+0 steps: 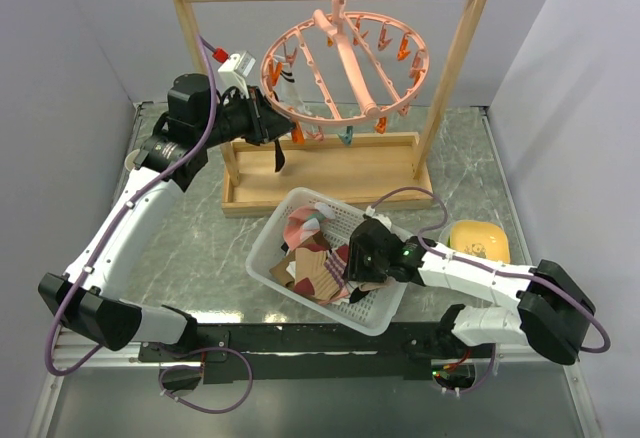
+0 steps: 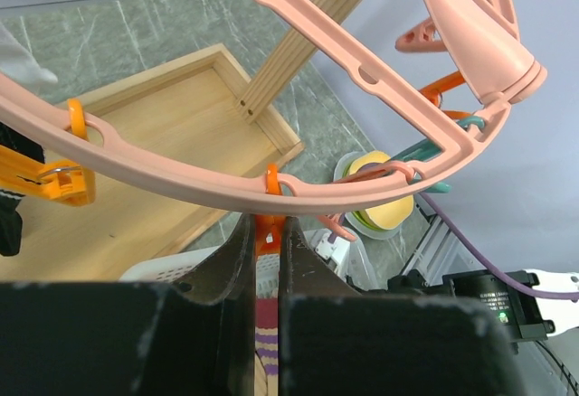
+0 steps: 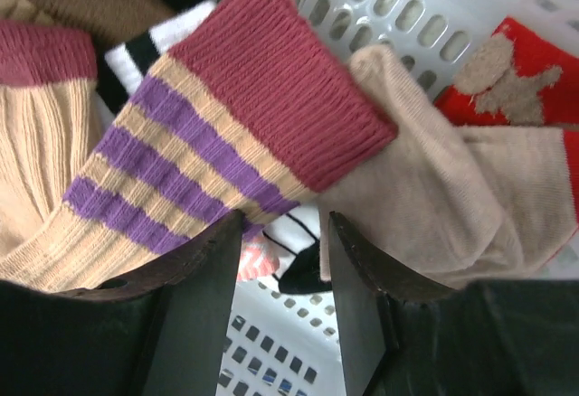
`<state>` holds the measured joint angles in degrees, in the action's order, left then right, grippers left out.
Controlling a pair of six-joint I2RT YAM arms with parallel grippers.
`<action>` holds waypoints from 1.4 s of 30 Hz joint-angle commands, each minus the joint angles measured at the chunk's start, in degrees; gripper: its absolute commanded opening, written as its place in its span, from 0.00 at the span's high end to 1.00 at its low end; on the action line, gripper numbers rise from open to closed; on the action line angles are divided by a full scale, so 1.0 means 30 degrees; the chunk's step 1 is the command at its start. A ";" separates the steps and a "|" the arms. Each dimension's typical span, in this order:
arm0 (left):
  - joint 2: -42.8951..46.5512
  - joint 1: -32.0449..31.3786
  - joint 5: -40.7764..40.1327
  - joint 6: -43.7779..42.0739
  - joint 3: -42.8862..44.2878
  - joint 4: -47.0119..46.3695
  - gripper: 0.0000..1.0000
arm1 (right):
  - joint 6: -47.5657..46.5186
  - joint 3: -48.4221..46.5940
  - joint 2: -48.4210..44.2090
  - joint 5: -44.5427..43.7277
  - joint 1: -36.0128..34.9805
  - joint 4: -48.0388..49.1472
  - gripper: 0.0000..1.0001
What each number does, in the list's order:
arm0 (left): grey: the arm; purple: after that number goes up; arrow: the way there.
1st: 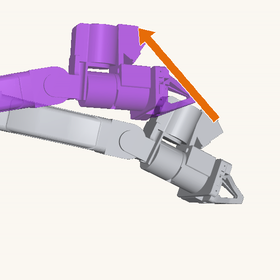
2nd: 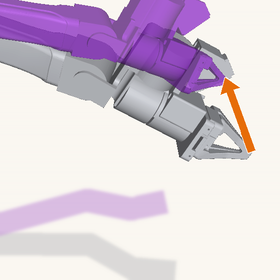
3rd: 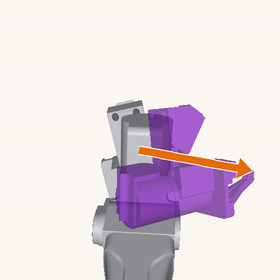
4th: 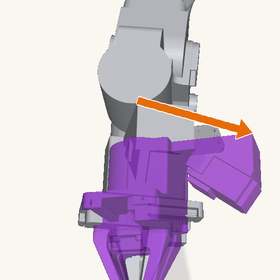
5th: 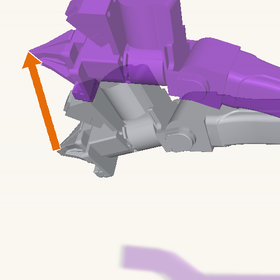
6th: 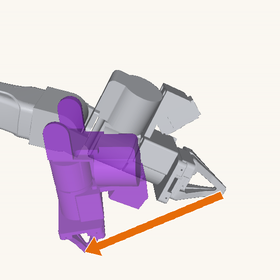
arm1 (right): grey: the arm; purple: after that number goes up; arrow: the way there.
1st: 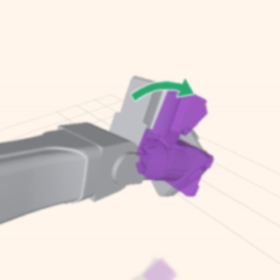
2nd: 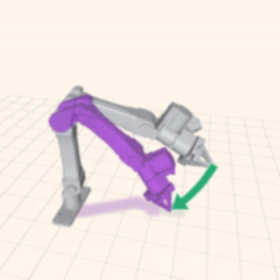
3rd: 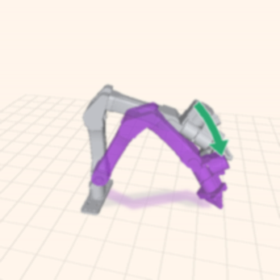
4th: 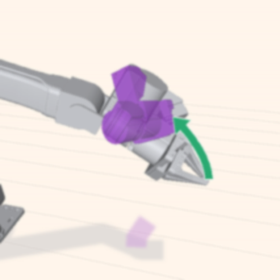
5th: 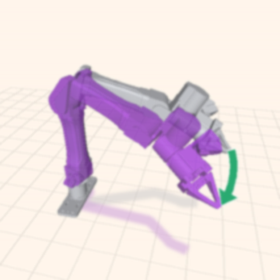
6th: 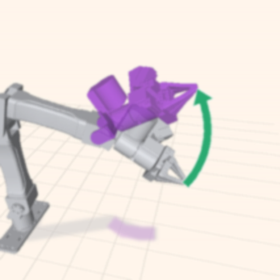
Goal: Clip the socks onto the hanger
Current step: Pick up the sock from the bin.
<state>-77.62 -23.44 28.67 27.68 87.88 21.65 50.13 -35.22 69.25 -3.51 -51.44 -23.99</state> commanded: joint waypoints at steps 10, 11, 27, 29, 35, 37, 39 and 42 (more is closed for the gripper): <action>0.0768 0.0050 0.0552 0.0148 -0.0317 -0.0713 0.99 | 0.1659 0.1867 -0.0290 0.1522 0.2117 0.3865 0.49; 0.0768 0.0050 0.0552 0.0148 -0.0288 -0.0713 0.99 | 0.1718 0.2042 -0.0408 0.1463 0.2204 0.4097 0.49; 0.0973 0.0050 0.0670 0.0236 -0.0522 -0.0829 0.99 | 0.4151 0.2835 -0.2140 -0.0676 0.2820 0.4714 0.50; 0.1002 0.0021 0.0699 0.0236 -0.0522 -0.0830 0.99 | 0.4091 0.2455 -0.1700 -0.0648 0.2820 0.4539 0.51; 0.1090 0.0050 0.0670 0.0236 -0.0580 -0.0830 0.99 | 0.4151 0.2571 -0.1111 -0.0967 0.2791 0.5328 0.61; 0.1061 0.0050 0.0727 0.0236 -0.0639 -0.0830 0.99 | 0.3946 0.2367 -0.1229 -0.1406 0.2820 0.5213 0.67; 0.1090 0.0050 0.0699 0.0236 -0.0669 -0.0859 0.99 | 0.3536 0.2075 -0.1550 -0.1584 0.2821 0.4920 0.73; 0.1061 0.0050 0.0698 0.0206 -0.0640 -0.0772 0.99 | 0.2658 0.1839 -0.2895 -0.2315 0.2762 0.4861 0.84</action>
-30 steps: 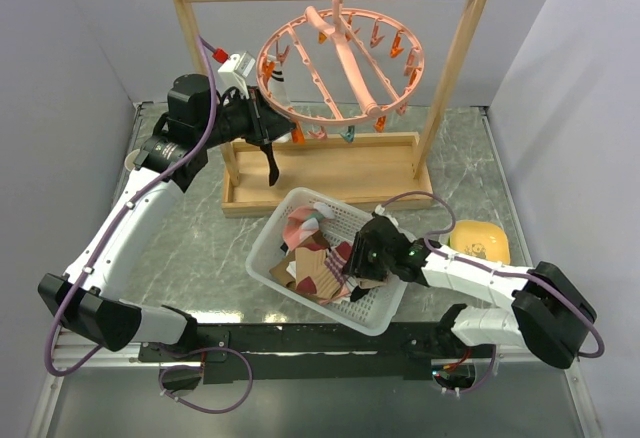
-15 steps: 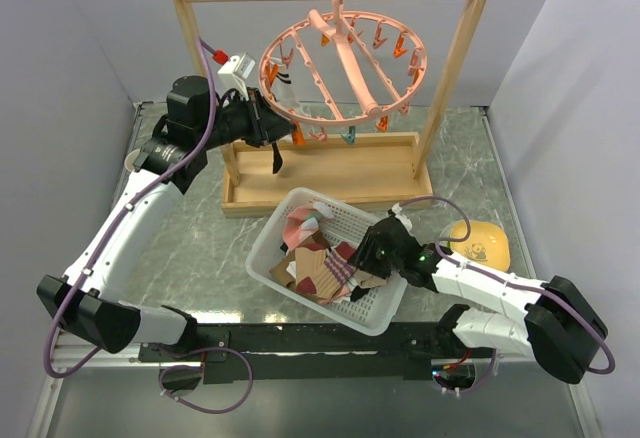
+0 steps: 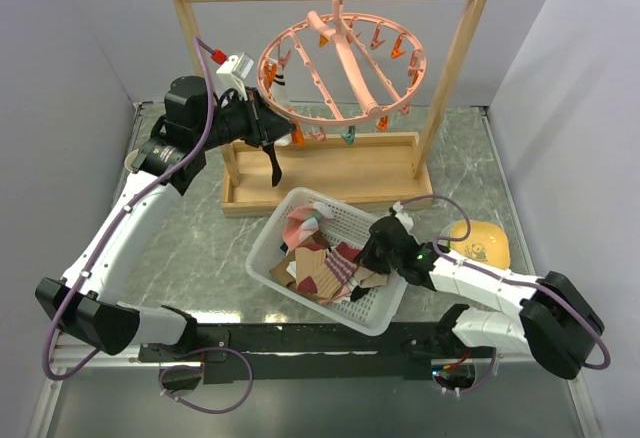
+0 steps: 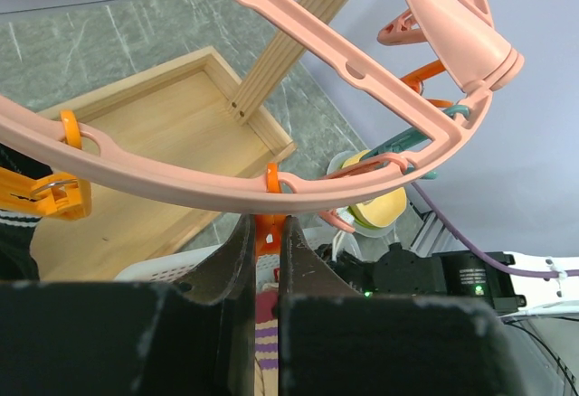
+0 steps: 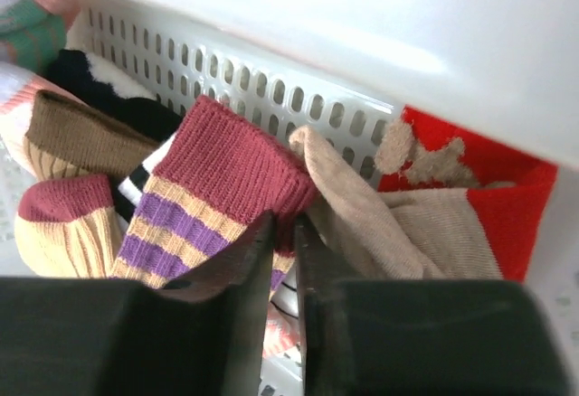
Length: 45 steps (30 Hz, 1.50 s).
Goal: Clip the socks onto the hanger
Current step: Pick up the sock from the bin, then clamp the sock onto the hanger.
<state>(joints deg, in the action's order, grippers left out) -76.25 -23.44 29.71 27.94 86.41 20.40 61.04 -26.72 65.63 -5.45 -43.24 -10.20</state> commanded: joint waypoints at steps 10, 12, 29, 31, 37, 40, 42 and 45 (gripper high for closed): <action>0.0513 0.0050 0.0232 0.0090 -0.0180 -0.0443 0.99 | -0.8842 -0.2868 -0.5293 -0.2957 -0.2773 0.1609 0.92; 0.0484 0.0050 0.0232 0.0119 -0.0151 -0.0444 0.99 | -1.0493 -0.3714 -0.5264 -0.3335 -0.3715 0.1962 0.92; 0.0572 0.0490 0.0993 0.0675 -0.0239 -0.1029 0.99 | -2.5937 -0.9850 -0.2979 -0.3070 -0.8525 0.6490 0.95; 0.0602 0.0490 0.1110 0.0763 -0.0298 -0.1059 0.99 | -2.6873 -0.9377 -0.2746 -0.3192 -0.8525 0.7495 0.94; 0.0631 0.0490 0.1462 0.0851 -0.0268 -0.1147 0.99 | -2.6941 -0.8409 -0.1750 -0.2346 -0.7037 1.0339 0.96; 0.0660 0.0490 0.1433 0.0822 -0.0210 -0.1118 0.99 | -2.5946 -0.8086 -0.1427 -0.1174 -0.5399 1.1539 0.98; 0.0748 0.0519 0.1462 0.0764 -0.0210 -0.1059 0.99 | -2.5416 -0.8056 -0.1309 -0.0384 -0.4661 1.1951 0.99; 0.0836 0.0490 0.1462 0.0734 -0.0239 -0.1030 0.99 | -2.4945 -0.8143 -0.0987 0.0819 -0.3634 1.2684 0.99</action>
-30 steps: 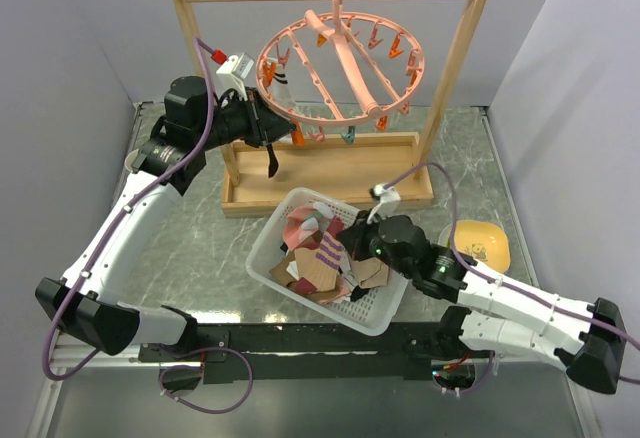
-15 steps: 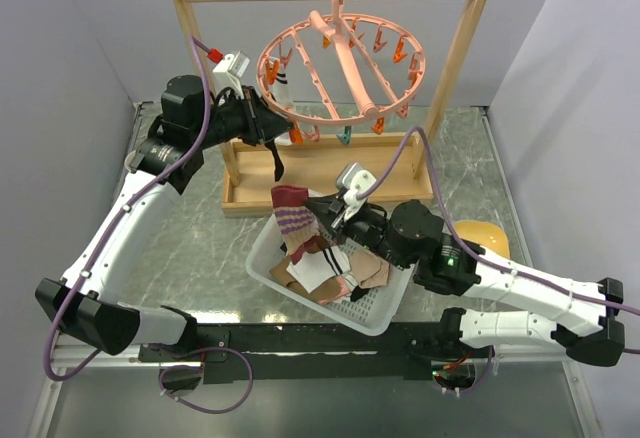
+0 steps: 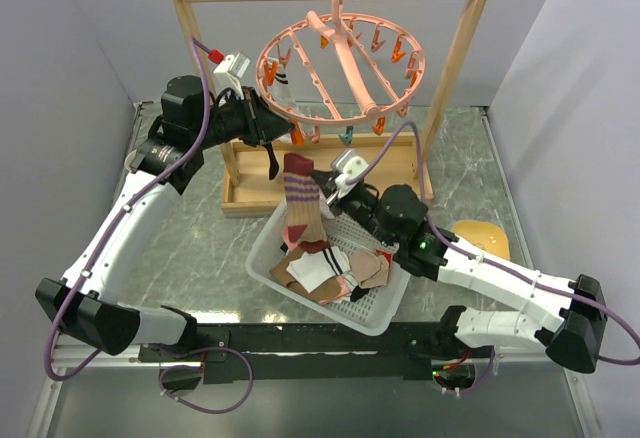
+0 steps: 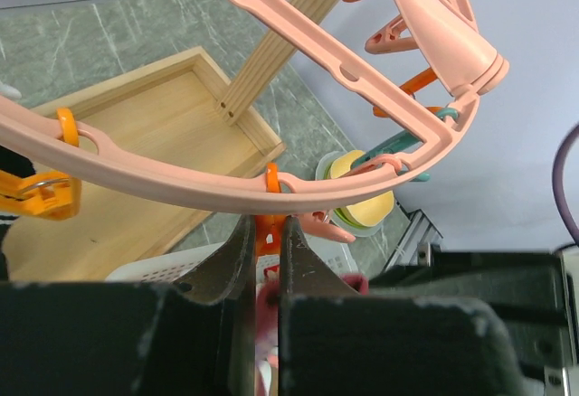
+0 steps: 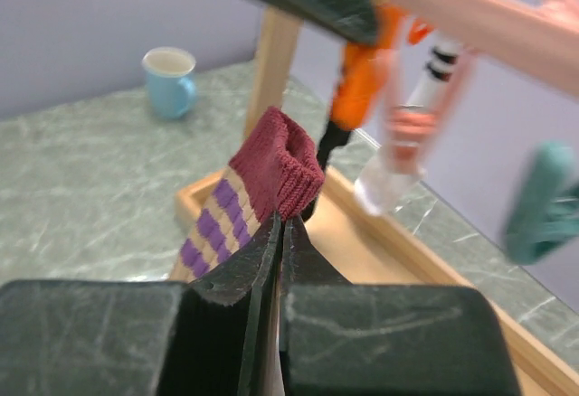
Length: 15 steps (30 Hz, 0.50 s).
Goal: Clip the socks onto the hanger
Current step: Clamp the sock onto the hanger.
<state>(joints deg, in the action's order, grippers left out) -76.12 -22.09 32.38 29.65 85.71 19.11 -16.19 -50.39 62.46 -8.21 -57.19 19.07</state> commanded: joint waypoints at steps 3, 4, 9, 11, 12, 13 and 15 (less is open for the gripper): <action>0.0763 0.0038 0.0632 0.0166 0.0023 -0.0629 0.99 | 0.0941 -0.0634 0.0712 0.2646 0.1542 0.2989 0.99; 0.0763 0.0038 0.0661 0.0166 0.0023 -0.0629 0.99 | 0.1000 -0.0693 0.0801 0.2648 0.1601 0.2960 0.99; 0.0763 0.0038 0.0778 0.0166 0.0141 -0.0600 0.99 | 0.1263 -0.0898 0.1212 0.3526 0.2011 0.3194 0.99; 0.0763 0.0038 0.0778 0.0166 0.0111 -0.0629 0.99 | 0.1293 -0.0840 0.1271 0.3585 0.2158 0.3281 1.00; 0.0763 0.0038 0.0779 0.0137 0.0082 -0.0600 0.99 | 0.1380 -0.0782 0.1300 0.3556 0.2304 0.3456 1.00; 0.0763 0.0038 0.0808 0.0137 0.0082 -0.0600 0.99 | 0.1439 -0.0723 0.1329 0.3585 0.2363 0.3516 0.99; 0.0792 0.0038 0.0808 0.0107 0.0140 -0.0571 0.99 | 0.1760 -0.0693 0.1417 0.3759 0.2626 0.3749 1.00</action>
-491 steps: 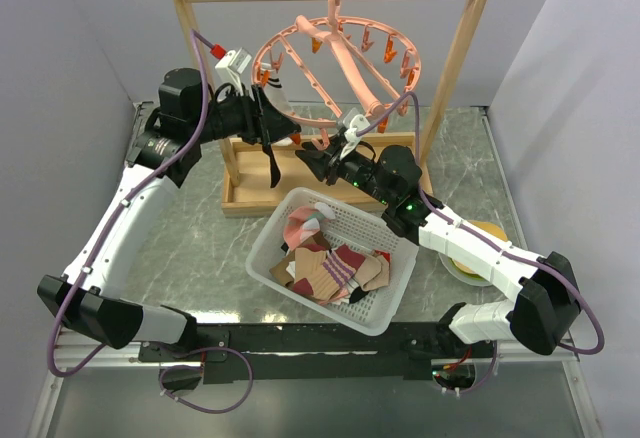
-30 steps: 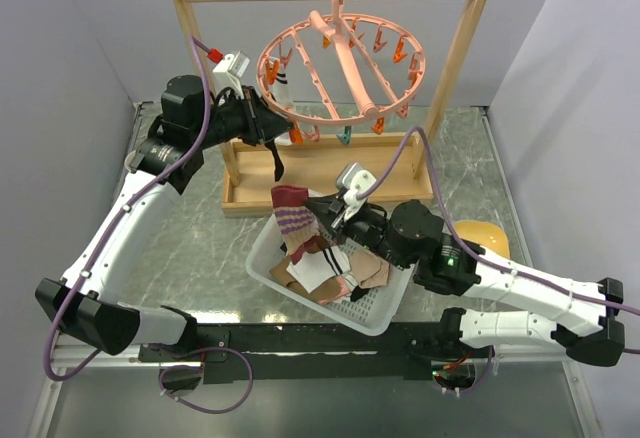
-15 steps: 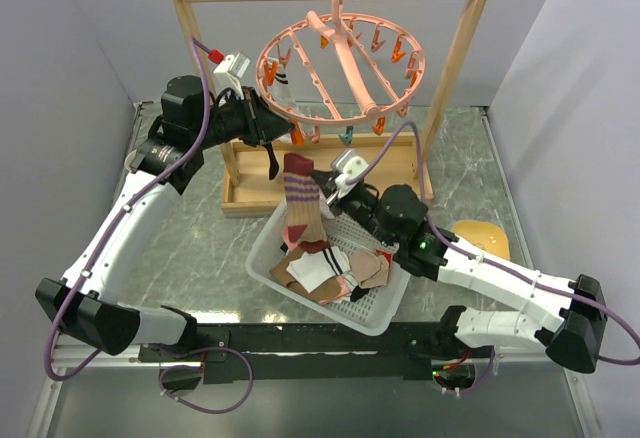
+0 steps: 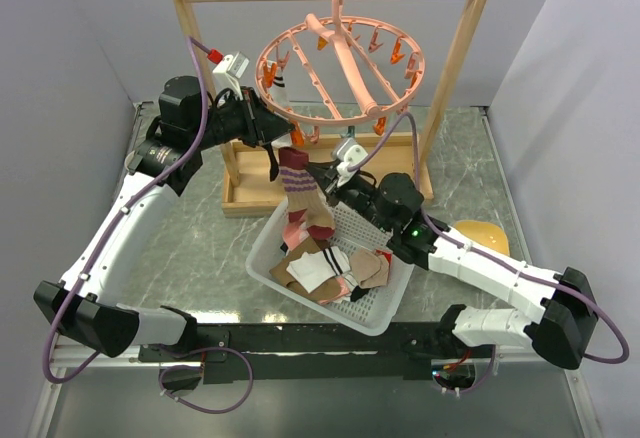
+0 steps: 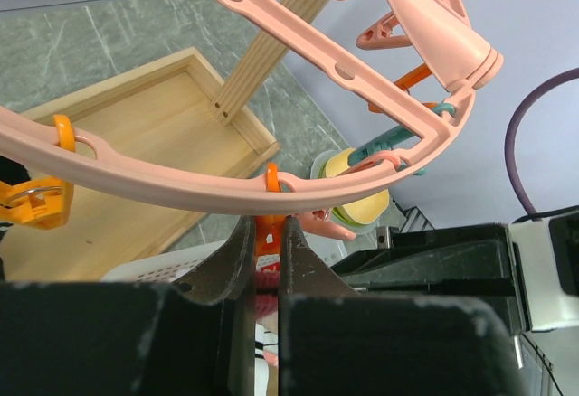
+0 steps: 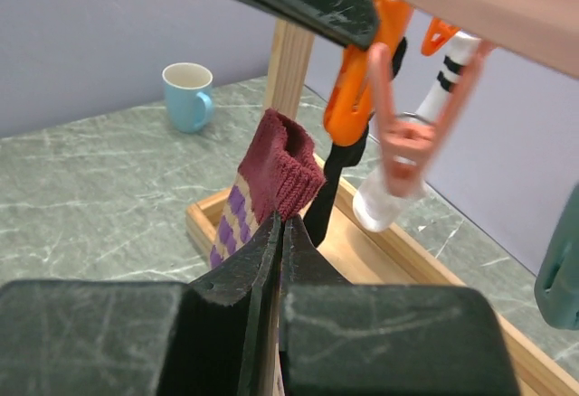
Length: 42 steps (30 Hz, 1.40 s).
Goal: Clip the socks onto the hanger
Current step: Clamp the sock onto the hanger.
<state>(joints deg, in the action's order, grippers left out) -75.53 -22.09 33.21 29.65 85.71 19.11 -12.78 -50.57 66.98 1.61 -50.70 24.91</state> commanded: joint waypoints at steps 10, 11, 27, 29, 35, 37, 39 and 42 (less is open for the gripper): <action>0.0537 0.0067 0.0560 0.0078 0.0140 -0.0600 0.99 | 0.1651 -0.0840 0.0759 0.1837 0.1723 0.2245 1.00; 0.0508 0.0067 0.0560 0.0078 0.0140 -0.0571 0.99 | 0.1680 -0.0811 0.0817 0.1896 0.1839 0.2303 1.00; 0.0391 0.0067 0.0531 -0.0010 0.0199 -0.0629 0.99 | 0.1739 -0.0781 0.0730 0.5288 0.2544 0.2070 1.00; 0.0361 0.0067 0.0560 0.0019 0.0286 -0.0658 0.99 | 0.1623 -0.0840 0.0700 0.5878 0.2543 0.1661 1.00; 0.0390 0.0067 0.0619 0.0049 0.0111 -0.0746 0.99 | 0.1534 -0.0577 0.0437 0.5676 0.2543 0.1979 1.00; 0.0420 0.0067 0.0619 0.0049 0.0053 -0.0746 0.99 | 0.1563 -0.0722 0.0495 0.5588 0.2631 0.2069 1.00; 0.0449 0.0067 0.0648 0.0049 0.0023 -0.0775 0.99 | 0.1738 -0.0985 0.0699 0.5763 0.2777 0.2127 1.00; 0.0507 0.0067 0.0736 0.0049 -0.0006 -0.0776 0.99 | 0.2177 -0.1278 0.1080 0.6085 0.3011 0.2361 1.00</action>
<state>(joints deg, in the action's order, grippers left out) -75.53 -22.09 33.56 29.63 85.71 19.11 -7.27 -50.70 70.00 18.46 -42.87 28.16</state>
